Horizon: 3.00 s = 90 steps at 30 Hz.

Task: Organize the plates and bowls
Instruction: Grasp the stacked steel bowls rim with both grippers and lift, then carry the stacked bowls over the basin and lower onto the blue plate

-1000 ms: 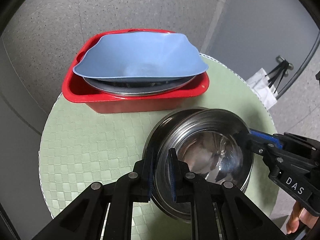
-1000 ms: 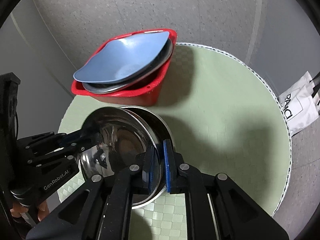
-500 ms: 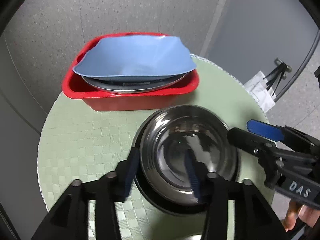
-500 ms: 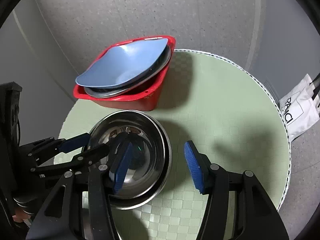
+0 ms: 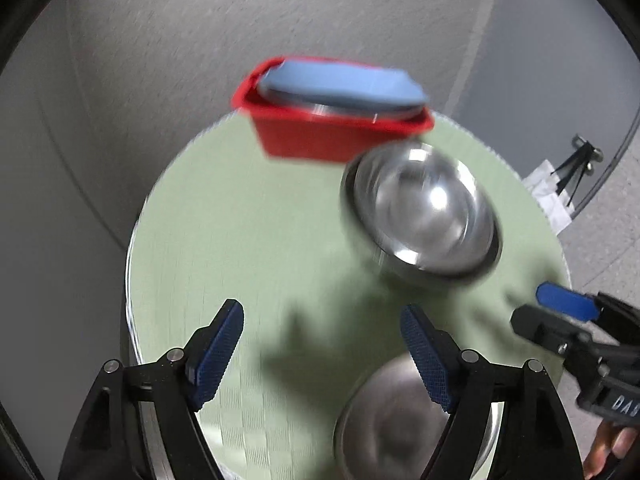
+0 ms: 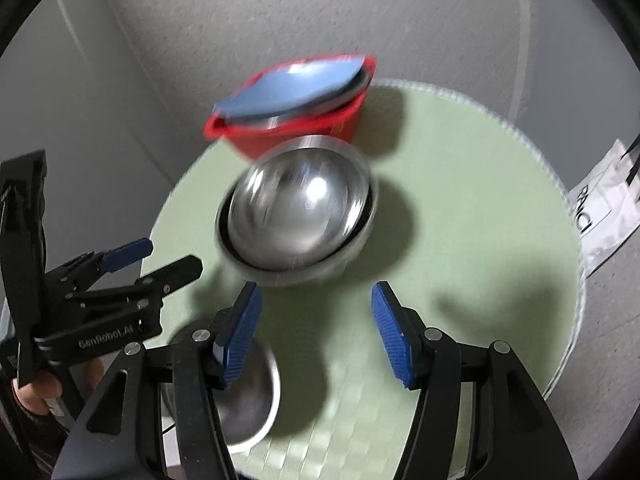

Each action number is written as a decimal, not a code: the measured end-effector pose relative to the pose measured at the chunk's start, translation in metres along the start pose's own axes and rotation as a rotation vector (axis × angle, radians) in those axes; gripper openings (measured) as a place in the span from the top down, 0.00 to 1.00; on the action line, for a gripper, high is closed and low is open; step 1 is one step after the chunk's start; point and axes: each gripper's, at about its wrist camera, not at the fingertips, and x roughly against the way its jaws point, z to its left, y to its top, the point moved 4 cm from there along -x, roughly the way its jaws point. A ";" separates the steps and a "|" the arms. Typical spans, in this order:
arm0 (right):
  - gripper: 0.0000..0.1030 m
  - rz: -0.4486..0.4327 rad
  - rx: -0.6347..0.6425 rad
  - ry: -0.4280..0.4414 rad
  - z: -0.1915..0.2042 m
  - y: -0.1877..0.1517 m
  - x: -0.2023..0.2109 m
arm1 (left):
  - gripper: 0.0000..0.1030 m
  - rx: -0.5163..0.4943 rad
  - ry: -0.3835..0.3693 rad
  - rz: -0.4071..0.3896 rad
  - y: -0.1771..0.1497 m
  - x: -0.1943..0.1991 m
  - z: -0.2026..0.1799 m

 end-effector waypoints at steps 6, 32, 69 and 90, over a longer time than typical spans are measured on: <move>0.43 0.103 -0.013 0.053 0.010 -0.047 -0.023 | 0.30 0.025 0.003 0.055 -0.045 -0.002 -0.003; 0.91 -0.018 -0.125 0.113 0.003 0.014 0.016 | 0.89 -0.134 -0.215 -0.060 0.059 0.026 -0.023; 0.63 -0.035 -0.165 -0.091 -0.020 0.067 -0.035 | 0.46 -0.244 -0.189 -0.004 0.112 -0.064 -0.046; 0.34 0.005 -0.350 -0.006 -0.053 0.043 -0.058 | 0.18 -0.045 -0.108 0.020 0.095 -0.085 -0.004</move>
